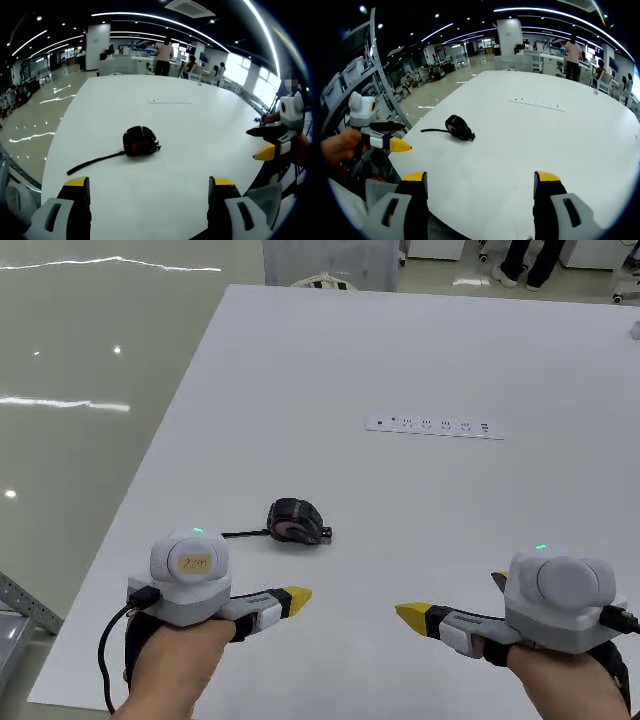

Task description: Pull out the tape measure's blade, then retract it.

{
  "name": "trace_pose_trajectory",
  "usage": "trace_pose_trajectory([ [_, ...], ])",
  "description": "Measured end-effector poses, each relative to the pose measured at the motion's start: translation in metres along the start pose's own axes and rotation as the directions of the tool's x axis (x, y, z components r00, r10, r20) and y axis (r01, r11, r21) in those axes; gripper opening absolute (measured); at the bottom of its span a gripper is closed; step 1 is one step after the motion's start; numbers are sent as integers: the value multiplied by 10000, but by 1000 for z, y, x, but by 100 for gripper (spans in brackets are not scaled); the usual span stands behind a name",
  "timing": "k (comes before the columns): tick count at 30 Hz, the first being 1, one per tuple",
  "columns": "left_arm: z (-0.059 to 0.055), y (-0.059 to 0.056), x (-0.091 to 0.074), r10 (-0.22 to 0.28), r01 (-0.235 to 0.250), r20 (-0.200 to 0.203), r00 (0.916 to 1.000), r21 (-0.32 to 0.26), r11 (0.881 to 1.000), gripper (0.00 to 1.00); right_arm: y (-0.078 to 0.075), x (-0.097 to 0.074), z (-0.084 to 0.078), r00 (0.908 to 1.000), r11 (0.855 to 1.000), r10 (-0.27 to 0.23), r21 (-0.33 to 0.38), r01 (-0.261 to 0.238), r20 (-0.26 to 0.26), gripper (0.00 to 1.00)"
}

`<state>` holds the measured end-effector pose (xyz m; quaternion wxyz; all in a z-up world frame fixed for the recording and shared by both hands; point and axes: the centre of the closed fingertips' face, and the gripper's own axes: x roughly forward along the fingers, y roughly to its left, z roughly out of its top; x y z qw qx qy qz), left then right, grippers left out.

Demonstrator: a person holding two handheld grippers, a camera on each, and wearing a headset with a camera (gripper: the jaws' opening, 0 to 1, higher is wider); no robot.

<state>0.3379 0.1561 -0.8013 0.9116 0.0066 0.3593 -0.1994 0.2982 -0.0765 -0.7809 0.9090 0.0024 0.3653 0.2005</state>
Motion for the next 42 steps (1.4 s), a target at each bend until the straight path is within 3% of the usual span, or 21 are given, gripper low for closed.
trace_pose_trajectory([
  [16, 2, 7, 11, -72, 73, -153, 9999, 84, 9999, 93, -2, 17, 4, 9994, 9994, 229, -272, -236, -250, 90],
  [42, 12, 15, 42, -247, 263, -438, 9987, 381, 9989, 91, -8, 52, 9, 9957, 9962, 587, -607, -631, -719, 89],
])
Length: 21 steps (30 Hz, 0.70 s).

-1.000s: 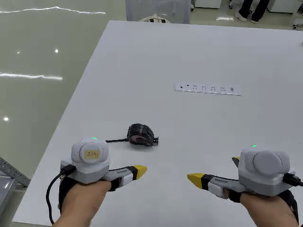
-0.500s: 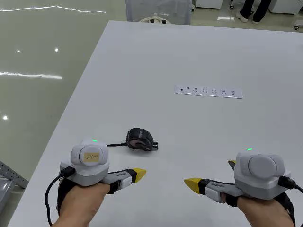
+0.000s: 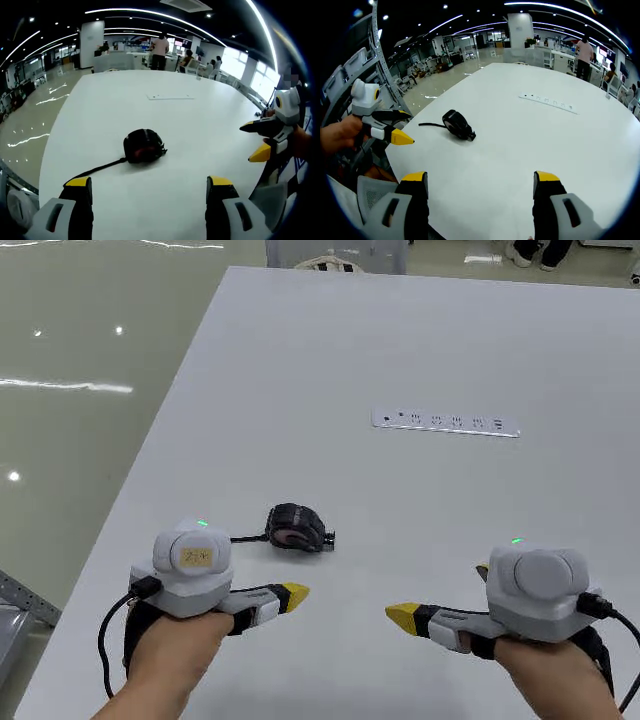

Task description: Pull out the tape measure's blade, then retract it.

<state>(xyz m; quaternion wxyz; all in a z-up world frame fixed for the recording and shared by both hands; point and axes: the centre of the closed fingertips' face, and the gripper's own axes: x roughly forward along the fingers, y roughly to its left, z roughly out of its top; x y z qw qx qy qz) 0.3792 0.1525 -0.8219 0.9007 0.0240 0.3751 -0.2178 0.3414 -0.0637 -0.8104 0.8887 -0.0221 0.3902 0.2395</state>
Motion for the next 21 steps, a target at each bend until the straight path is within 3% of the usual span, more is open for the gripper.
trace_pose_trajectory([
  [21, 5, 4, 22, -203, 212, -201, 9996, 444, 9988, 90, -4, 25, 4, 9990, 9982, 318, -499, -334, -323, 88],
])
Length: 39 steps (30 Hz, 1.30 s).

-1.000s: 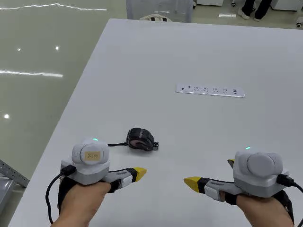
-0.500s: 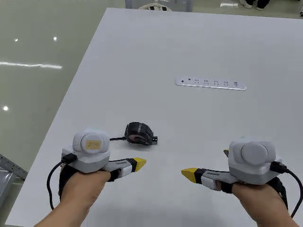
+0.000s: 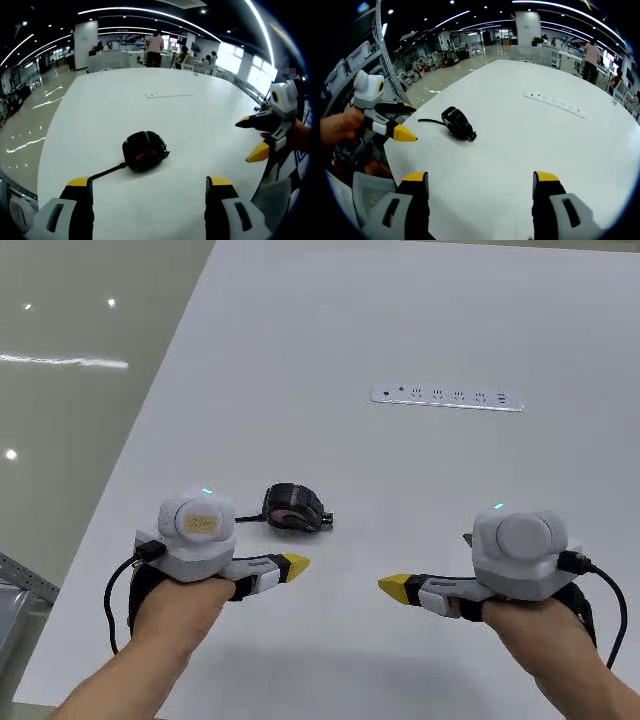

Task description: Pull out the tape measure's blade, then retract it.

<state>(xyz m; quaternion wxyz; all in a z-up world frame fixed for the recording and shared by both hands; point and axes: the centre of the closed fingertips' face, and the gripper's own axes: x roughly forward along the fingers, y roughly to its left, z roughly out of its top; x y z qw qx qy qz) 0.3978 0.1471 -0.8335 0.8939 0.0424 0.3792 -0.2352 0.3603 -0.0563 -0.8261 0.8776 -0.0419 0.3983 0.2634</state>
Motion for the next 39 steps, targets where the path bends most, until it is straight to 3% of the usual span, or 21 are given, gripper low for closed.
trace_pose_trajectory([
  [18, 11, 6, 16, -235, 225, 192, 9995, 474, 9986, 86, -2, 24, 3, 9990, 9990, 308, -311, -318, -318, 86],
  [39, 17, 5, 32, -555, 557, -47, 9984, 1054, 9929, 84, -8, 45, 3, 9967, 9965, 541, -598, -577, -602, 85],
])
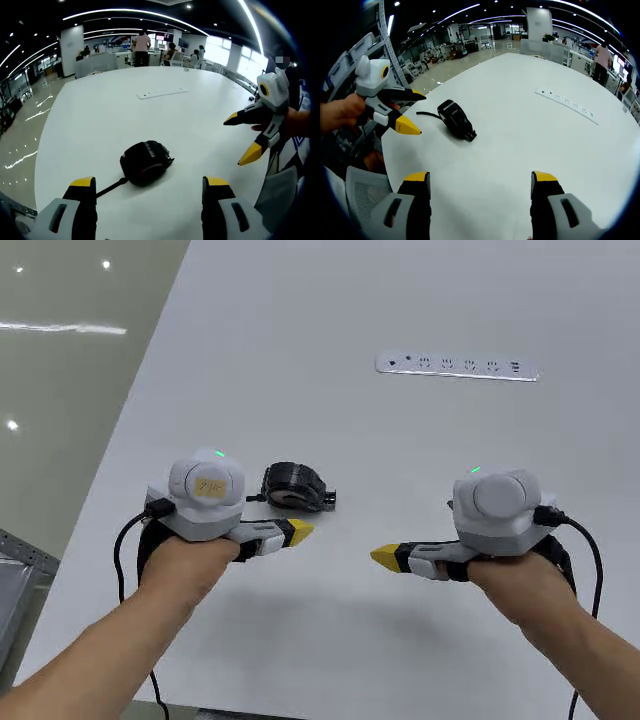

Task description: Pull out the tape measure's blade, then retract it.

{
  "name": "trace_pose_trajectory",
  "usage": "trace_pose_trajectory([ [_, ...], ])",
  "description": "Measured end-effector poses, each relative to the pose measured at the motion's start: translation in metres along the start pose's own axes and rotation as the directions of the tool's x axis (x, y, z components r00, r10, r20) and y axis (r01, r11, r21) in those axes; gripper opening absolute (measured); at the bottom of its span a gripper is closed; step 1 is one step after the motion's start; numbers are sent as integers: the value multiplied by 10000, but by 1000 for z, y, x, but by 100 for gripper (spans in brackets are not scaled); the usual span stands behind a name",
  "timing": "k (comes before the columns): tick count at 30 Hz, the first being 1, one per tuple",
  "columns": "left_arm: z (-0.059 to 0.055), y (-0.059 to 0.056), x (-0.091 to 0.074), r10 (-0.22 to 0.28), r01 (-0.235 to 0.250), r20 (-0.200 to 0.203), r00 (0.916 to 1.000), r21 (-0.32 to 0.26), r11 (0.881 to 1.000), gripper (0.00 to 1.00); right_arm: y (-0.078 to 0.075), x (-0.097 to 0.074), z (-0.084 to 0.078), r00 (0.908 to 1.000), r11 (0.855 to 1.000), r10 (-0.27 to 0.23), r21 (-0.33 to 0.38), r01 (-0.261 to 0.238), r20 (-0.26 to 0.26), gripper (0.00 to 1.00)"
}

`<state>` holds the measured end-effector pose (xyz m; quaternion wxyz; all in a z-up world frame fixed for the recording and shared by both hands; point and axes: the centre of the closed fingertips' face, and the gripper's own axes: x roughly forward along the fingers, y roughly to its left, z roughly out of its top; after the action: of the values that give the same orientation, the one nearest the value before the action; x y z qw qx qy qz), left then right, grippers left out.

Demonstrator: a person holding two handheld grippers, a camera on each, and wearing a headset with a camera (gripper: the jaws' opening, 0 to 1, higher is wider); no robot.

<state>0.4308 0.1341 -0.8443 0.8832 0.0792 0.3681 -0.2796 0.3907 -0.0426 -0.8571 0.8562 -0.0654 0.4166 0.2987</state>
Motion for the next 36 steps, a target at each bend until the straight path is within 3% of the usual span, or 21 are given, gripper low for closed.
trace_pose_trajectory([
  [21, 9, 2, 21, -392, 411, -235, 9990, 891, 9952, 82, -1, 23, 6, 9992, 9980, 371, -510, -378, -146, 82],
  [36, 10, 7, 35, -708, 856, -713, 9949, 2331, 9687, 77, 1, 39, 11, 9975, 9909, 698, -1149, -705, -100, 76],
])
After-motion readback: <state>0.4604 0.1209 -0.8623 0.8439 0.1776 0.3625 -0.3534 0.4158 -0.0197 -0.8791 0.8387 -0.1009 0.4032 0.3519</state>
